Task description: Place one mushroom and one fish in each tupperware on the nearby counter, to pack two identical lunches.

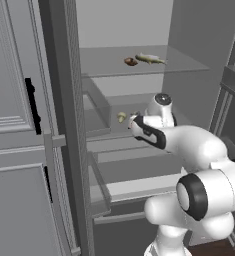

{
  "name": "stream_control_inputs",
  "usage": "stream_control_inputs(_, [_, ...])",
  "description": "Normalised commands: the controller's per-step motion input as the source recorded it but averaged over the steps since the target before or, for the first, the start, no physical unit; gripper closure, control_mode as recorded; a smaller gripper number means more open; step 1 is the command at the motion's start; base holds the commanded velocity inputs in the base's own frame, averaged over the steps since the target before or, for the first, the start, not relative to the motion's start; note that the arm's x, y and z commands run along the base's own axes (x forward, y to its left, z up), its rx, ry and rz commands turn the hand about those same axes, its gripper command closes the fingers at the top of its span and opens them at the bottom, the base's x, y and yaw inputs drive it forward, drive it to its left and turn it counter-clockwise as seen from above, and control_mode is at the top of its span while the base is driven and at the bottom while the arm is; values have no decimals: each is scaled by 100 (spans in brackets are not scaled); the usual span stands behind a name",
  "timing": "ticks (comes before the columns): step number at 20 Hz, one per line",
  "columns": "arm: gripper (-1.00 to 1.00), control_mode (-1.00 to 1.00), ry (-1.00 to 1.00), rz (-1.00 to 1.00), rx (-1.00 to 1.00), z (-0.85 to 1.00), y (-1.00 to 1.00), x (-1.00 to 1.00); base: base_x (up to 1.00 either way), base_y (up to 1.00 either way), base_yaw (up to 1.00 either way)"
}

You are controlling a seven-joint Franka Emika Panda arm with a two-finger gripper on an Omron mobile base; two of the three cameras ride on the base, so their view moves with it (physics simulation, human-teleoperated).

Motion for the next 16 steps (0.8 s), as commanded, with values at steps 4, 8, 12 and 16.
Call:
stream_control_inputs(4, [-100, -100, 0, 0, 0, -22, 7, 52, 0, 0, 0])
stream_control_inputs(8, [-100, -100, 0, 0, 0, -21, 10, 56, 0, 0, 0])
stream_control_inputs(12, [-100, -100, 0, 0, 0, -15, 3, 55, 0, 0, 0])
stream_control_inputs(16, [-100, -100, 0, 0, 0, -18, 0, 51, 0, 0, 0])
